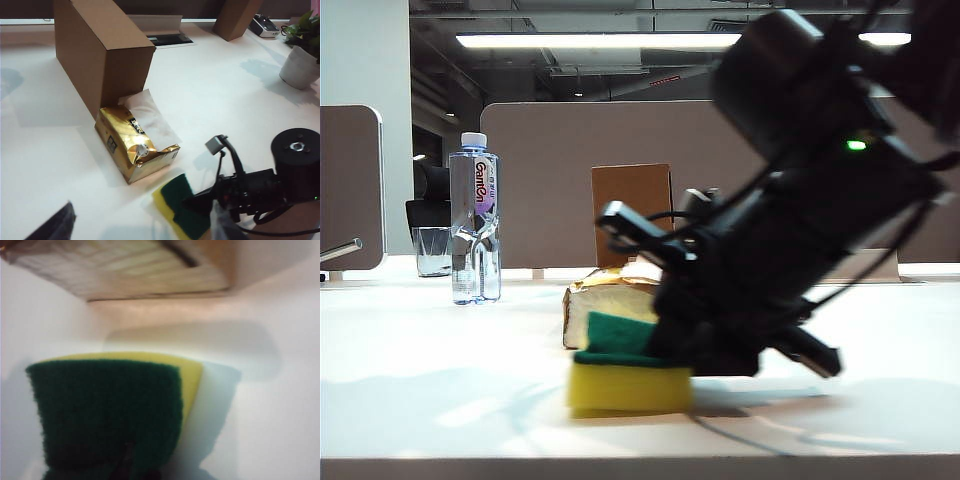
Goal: Move the sponge from right to left to wipe the table, avoiding obstacles on the table, and finally reaching the bottle of mineral water.
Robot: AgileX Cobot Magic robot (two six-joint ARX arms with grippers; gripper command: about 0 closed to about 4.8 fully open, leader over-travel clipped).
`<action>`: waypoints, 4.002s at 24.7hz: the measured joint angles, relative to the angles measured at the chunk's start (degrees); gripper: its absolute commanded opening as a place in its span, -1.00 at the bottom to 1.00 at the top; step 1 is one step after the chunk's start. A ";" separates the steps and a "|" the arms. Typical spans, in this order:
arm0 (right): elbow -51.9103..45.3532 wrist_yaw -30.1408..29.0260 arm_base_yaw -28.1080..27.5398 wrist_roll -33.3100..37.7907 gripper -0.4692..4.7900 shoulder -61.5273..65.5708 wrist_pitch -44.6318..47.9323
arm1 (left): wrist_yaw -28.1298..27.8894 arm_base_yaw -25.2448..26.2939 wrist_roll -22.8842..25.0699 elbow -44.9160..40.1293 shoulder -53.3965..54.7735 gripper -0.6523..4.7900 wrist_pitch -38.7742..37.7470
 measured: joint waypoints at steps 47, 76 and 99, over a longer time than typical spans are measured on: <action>2.25 1.33 -8.37 -10.64 0.38 -28.02 -18.53 | 0.31 -4.07 0.00 0.00 0.02 0.84 -6.05; 22.77 -27.91 -53.27 -37.70 0.29 -65.85 -93.15 | 0.31 -10.19 -0.20 -4.20 0.72 1.00 -14.88; 22.75 -27.89 -52.85 -37.70 0.29 -65.68 -93.22 | 0.24 -19.26 -10.54 -11.21 43.65 1.00 21.57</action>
